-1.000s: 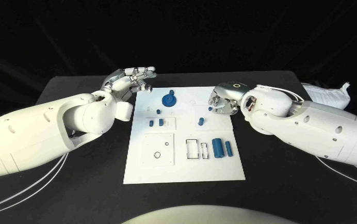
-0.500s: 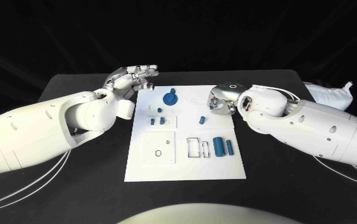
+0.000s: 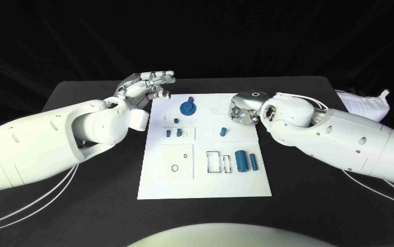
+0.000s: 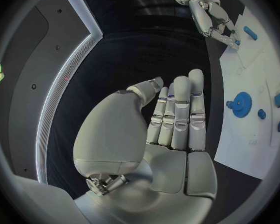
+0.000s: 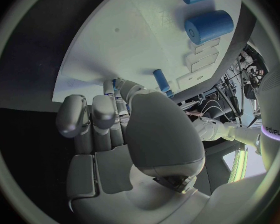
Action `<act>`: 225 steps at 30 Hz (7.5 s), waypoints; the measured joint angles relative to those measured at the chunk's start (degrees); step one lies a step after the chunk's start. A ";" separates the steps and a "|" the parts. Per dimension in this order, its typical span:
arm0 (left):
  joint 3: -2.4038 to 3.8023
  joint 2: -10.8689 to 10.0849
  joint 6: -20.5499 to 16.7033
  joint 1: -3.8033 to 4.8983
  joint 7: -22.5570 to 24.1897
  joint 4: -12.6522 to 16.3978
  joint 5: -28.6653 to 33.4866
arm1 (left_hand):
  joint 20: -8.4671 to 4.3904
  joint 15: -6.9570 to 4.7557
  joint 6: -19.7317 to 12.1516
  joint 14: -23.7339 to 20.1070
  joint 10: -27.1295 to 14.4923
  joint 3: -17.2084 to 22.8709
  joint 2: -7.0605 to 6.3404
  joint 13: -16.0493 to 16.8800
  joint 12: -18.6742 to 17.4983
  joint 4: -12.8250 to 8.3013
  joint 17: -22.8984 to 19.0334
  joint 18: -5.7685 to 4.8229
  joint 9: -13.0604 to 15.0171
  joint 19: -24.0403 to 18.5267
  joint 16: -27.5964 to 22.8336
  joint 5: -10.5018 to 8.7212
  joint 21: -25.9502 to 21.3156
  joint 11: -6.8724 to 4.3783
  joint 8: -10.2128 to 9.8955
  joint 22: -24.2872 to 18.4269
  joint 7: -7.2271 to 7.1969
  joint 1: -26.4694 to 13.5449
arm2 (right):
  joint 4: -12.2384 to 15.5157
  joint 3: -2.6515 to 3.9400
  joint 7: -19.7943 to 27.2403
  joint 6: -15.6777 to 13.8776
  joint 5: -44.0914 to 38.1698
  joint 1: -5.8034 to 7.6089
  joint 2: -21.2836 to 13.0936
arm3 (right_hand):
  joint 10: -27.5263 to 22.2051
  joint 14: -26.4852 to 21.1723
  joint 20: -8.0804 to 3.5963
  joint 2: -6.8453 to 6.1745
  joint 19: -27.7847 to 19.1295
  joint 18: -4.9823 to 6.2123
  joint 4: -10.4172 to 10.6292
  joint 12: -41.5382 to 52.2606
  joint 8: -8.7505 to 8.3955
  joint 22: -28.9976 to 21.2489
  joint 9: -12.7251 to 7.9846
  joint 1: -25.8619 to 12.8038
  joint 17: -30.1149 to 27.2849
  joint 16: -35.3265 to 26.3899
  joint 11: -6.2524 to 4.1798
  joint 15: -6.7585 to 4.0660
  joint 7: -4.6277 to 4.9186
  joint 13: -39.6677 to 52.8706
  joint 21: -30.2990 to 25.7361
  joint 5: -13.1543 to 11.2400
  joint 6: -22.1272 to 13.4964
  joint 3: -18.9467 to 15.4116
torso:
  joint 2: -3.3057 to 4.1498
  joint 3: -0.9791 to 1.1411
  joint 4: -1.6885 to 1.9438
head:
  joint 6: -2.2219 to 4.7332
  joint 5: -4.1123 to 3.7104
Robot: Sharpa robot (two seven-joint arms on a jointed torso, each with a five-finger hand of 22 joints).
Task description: Assemble the parts on the task board
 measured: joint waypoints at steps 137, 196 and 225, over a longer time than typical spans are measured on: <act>0.00 2.78 1.92 -0.06 -0.35 -2.28 -0.50 | 0.21 0.02 -0.40 -0.01 -0.80 -0.39 0.54 -0.01 0.89 -0.39 -0.36 -0.02 0.00 0.21 0.23 0.66 -0.43 0.40 0.23 -0.40 -0.01 0.54 | 10.66 -0.40 -0.51 -3.96 0.77 -9.65 8.74 | -2.33 0.08 1.21 0.28 0.03 -0.68 -4.25 -0.05 -0.10 3.77 0.03 -6.24 2.51 5.59 1.50 0.95 2.07 0.05 3.34 -3.65 -1.55 5.18 | -0.14 -0.13 -0.04 | -3.42 10.14; -0.01 2.36 3.20 -1.58 -1.16 -2.50 -1.16 | 0.21 0.01 -0.62 -0.40 -1.00 -0.55 0.54 -0.01 1.32 -0.55 -0.44 -0.01 0.00 0.21 0.45 0.66 -0.43 0.19 0.22 -0.48 0.19 0.54 | 13.46 2.16 -4.89 -2.53 -0.50 -5.50 -3.88 | -9.51 0.15 2.14 0.05 -3.18 -0.67 -3.72 2.36 -0.33 -1.59 -0.45 -5.48 -3.54 3.17 2.34 2.02 0.56 -0.08 -1.84 -3.65 -6.06 -4.96 | -0.57 -0.32 -0.88 | -1.51 7.86; -0.01 2.41 3.34 -1.59 -1.18 -2.51 -1.28 | 0.21 0.02 -0.61 -0.40 -1.00 -0.55 0.54 -0.01 1.32 -0.55 -0.48 -0.01 0.00 0.21 0.45 0.66 -0.43 0.19 0.22 -0.47 0.19 0.54 | 12.63 1.11 -5.07 -4.51 -2.61 -5.69 -2.02 | -1.53 -0.01 0.21 1.88 2.45 -0.67 -7.30 3.76 1.94 7.07 1.04 -2.77 1.65 8.56 2.73 -0.22 0.30 0.21 5.46 -4.87 1.76 3.64 | -0.69 -0.29 -0.88 | -1.85 7.78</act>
